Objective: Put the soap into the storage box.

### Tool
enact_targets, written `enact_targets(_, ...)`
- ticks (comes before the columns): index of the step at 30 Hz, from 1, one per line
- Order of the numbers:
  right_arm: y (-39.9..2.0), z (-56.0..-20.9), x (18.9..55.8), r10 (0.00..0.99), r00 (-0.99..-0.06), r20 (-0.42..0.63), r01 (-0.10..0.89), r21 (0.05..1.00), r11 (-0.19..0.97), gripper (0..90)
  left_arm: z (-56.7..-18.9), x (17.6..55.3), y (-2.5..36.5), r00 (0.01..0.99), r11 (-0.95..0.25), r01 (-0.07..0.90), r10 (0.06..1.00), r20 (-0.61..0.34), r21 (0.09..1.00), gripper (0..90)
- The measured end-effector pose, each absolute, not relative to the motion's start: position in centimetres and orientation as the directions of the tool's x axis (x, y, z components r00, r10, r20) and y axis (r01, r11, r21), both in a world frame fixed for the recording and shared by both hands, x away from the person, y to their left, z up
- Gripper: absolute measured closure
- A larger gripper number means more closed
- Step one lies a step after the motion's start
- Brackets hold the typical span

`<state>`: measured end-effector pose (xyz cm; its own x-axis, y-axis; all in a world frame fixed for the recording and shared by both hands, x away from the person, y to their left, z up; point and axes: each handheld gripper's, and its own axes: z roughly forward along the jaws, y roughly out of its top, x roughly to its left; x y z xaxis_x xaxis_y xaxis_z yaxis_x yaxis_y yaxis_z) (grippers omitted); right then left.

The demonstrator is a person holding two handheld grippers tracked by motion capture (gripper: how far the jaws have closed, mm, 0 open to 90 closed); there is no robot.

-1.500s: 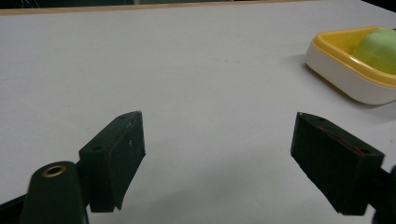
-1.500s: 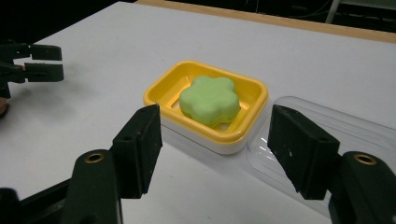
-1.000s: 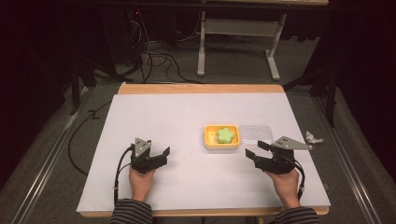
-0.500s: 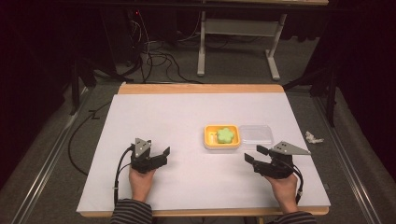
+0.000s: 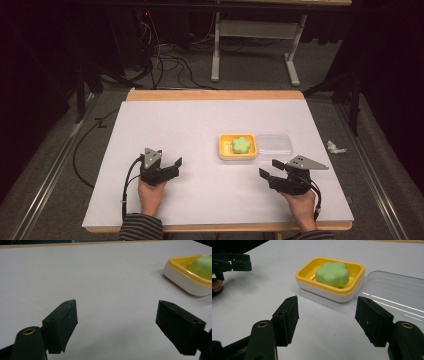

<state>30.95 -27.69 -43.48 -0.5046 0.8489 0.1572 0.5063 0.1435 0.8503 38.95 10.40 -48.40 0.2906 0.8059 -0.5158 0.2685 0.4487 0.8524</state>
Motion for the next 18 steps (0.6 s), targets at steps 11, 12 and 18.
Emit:
enact_targets(11, -27.0, -44.7, 31.0, 0.844, -0.511, 0.166, 0.533, 0.831, 0.159, 36.6, -48.4, 39.0, 10.4, 0.29, 0.45, 0.268, 0.805, -0.517, 0.852, 18.2)
enact_targets(12, -27.0, -44.8, 31.1, 0.843, -0.511, 0.165, 0.533, 0.831, 0.161, 36.6, -48.4, 39.0, 10.4, 0.291, 0.451, 0.268, 0.805, -0.518, 0.851, 18.2)
enact_targets(18, -26.6, -45.4, 31.2, 0.846, -0.508, 0.162, 0.546, 0.82, 0.171, 37.0, -48.4, 39.0, 10.4, 0.29, 0.453, 0.269, 0.803, -0.52, 0.85, 18.2)
